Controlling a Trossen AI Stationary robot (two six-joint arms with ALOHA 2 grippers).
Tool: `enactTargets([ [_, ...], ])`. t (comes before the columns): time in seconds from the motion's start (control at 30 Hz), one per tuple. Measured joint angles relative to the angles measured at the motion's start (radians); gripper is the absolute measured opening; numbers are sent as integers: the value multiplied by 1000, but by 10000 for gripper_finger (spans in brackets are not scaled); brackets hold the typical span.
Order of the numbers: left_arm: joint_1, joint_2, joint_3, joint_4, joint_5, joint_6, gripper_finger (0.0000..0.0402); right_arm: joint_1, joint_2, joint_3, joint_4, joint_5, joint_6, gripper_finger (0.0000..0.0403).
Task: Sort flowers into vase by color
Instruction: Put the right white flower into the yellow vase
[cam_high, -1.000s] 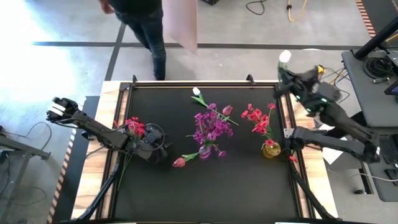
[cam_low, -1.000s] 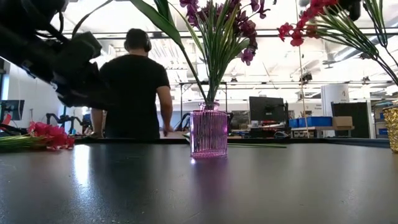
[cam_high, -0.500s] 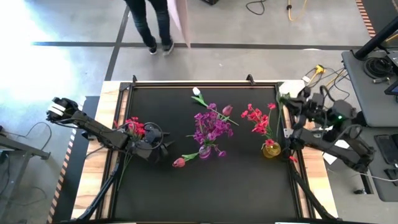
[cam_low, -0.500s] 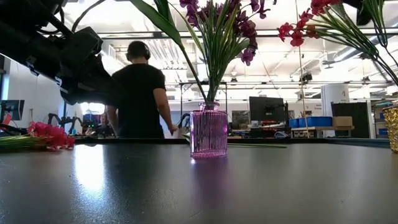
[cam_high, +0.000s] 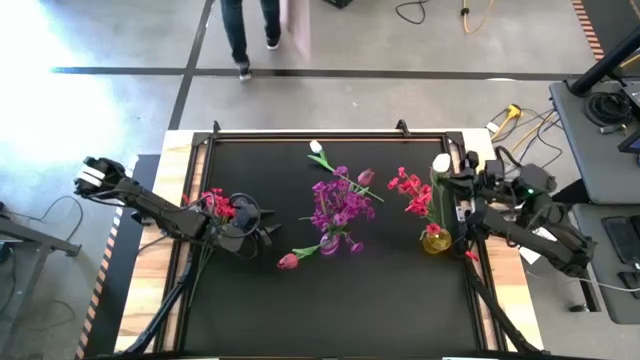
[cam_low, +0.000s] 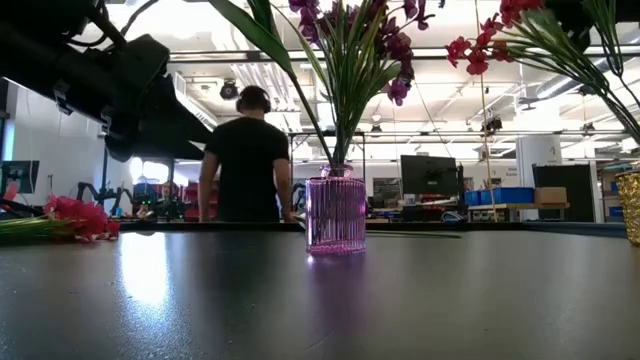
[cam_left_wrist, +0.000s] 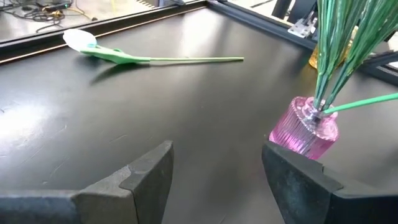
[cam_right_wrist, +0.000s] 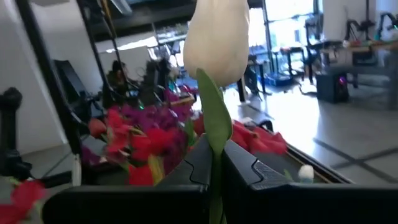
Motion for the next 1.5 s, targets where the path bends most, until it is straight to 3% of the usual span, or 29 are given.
enactTargets([
  [0.3, 17, 0, 26, -7, 1, 41, 229, 0, -41, 27, 64, -40, 14, 9],
  [0.47, 31, 0, 33, -15, 1, 51, 229, 0, -42, 47, -6, -66, 25, 9],
  [0.77, 40, 0, 33, -14, 1, 47, 229, 0, -42, -20, -12, -58, 34, 12],
  [0.93, 40, -2, 33, -14, 1, 47, 229, 0, -42, -9, 101, -58, 33, 13],
  [1.27, 43, -2, 33, -14, 2, 49, 229, 0, -43, -63, 80, -58, 53, 13],
  [1.5, 43, -42, 33, -135, 110, 27, 229, 0, -19, -31, -61, -59, 111, 26],
])
